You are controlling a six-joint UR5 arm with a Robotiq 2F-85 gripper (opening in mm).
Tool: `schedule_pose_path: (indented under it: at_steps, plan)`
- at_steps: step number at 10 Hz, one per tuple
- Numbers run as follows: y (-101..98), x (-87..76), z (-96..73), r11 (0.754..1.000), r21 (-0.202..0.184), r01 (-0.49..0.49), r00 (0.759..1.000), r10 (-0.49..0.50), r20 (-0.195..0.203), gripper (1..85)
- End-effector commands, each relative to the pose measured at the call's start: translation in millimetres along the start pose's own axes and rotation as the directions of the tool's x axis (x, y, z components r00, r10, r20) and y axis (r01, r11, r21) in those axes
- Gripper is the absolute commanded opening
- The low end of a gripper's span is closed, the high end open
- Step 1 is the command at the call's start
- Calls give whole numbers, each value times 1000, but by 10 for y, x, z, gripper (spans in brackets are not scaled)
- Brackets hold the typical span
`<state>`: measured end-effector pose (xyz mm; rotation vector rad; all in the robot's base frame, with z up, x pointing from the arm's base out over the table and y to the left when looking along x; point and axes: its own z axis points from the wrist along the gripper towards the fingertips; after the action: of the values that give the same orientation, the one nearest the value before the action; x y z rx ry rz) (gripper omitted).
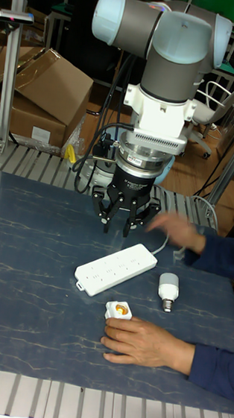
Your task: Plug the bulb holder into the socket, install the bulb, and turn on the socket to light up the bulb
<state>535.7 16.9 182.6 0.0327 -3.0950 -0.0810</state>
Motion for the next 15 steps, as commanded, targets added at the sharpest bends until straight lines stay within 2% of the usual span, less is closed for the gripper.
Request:
schedule_pose_path:
  at_steps: [1, 2, 4, 5, 6, 7, 8, 9, 10, 11, 12, 13, 15]
  plan:
    - [51, -21, 6, 998, -20, -66, 998, 66, 0, 13]
    - [119, -46, 4, 996, -46, -77, 997, 78, 8, 13]
    - [134, 8, 6, 997, -50, -54, 998, 54, -13, 13]
    - [8, 4, -2, 999, 7, -43, 999, 43, -14, 13]
    - [-82, -95, -18, 998, 52, -29, 999, 28, 20, 13]
    - [-20, -157, -29, 999, 36, 24, 999, -25, 42, 13]
    - [-144, -169, -31, 995, 86, 45, 998, -48, 41, 13]
    - [-58, -167, -23, 997, 54, 54, 998, -56, 38, 13]
    - [-119, -143, -27, 994, 80, 69, 997, -71, 17, 133]
    - [0, -176, -20, 995, 41, 86, 996, -87, 22, 353]
    - [31, -228, -14, 994, 32, 103, 994, -104, 31, 460]
    - [35, -257, -15, 993, 30, 113, 993, -113, 27, 500]
    - [64, -375, -28, 992, 23, 122, 992, -123, 24, 517]
